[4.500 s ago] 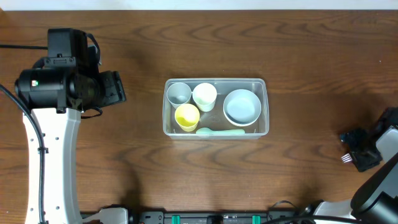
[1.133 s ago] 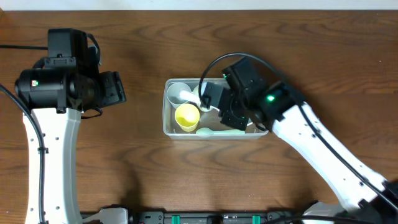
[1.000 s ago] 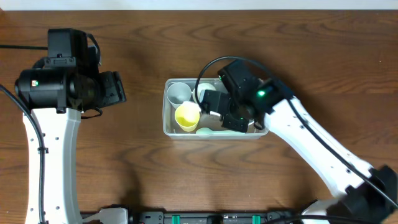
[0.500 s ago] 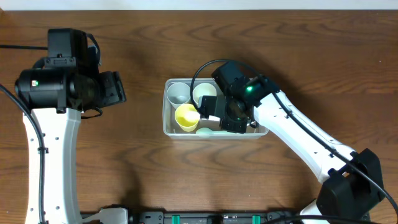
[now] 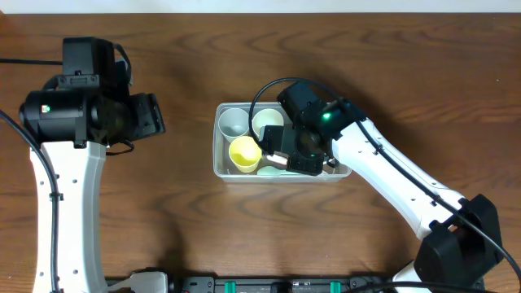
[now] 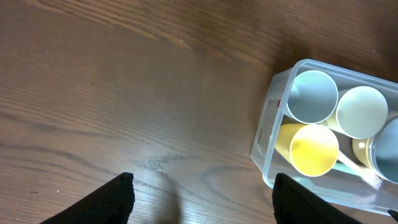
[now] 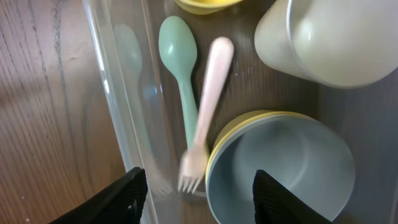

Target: Pack container

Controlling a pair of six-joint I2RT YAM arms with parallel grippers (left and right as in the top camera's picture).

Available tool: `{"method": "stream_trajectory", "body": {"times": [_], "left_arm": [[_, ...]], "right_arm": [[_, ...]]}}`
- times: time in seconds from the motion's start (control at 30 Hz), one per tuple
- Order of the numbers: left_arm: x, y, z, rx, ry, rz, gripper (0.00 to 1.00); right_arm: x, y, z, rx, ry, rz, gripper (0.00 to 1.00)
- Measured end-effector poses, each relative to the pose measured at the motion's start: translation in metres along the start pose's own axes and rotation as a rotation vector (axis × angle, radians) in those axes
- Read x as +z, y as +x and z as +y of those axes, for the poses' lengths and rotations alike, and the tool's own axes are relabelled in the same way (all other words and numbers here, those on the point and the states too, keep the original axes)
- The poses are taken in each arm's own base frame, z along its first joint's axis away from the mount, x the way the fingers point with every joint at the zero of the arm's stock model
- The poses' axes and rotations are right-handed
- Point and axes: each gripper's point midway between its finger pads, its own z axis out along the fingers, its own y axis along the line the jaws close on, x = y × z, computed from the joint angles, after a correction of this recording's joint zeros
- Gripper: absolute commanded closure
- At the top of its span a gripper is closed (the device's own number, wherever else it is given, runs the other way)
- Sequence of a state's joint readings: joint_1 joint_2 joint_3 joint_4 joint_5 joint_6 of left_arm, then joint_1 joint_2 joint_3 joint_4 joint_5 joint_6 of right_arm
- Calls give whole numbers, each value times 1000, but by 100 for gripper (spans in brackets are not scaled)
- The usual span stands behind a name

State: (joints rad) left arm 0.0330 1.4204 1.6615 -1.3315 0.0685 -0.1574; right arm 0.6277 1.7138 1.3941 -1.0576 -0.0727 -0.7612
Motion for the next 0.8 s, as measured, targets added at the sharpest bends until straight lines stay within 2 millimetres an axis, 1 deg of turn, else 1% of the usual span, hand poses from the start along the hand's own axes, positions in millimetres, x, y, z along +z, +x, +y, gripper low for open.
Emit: {"method": "stream_trajectory", "body": {"times": [0.13,0.2,0.27,0.33,0.4,0.43,0.5,0.57,0.6,0.67,0.73,0.8], "left_arm": [[0,0,0,0,0,0,28],[0,0,0,0,0,0,28],[0,0,0,0,0,0,28],[0,0,0,0,0,0,28],[0,0,0,0,0,0,28],[0,0,0,0,0,0,24],[0,-1,0,3,1,-2,19],[0,-2,-1,9,2,-8,13],[0,-3,-1,17,3,-13,11],[0,-6,-1,29,5,-24,8],[0,-8,-2,38,8,-33,4],[0,-11,-4,53,12,-47,1]], "right_arm": [[0,0,0,0,1,0,44],[0,0,0,-2,2,-2,48],[0,-2,-2,0,8,-7,47],[0,-7,-7,18,30,-27,46],[-1,-14,-20,67,84,-55,44],[-4,-17,-29,109,122,-73,41],[-12,-22,-48,211,195,-121,20],[-31,-22,-72,345,275,-197,4],[-45,-20,-85,428,315,-245,1],[-76,-7,-109,583,388,-334,1],[-113,20,-131,767,461,-427,1],[-140,48,-144,916,510,-484,1]]}}
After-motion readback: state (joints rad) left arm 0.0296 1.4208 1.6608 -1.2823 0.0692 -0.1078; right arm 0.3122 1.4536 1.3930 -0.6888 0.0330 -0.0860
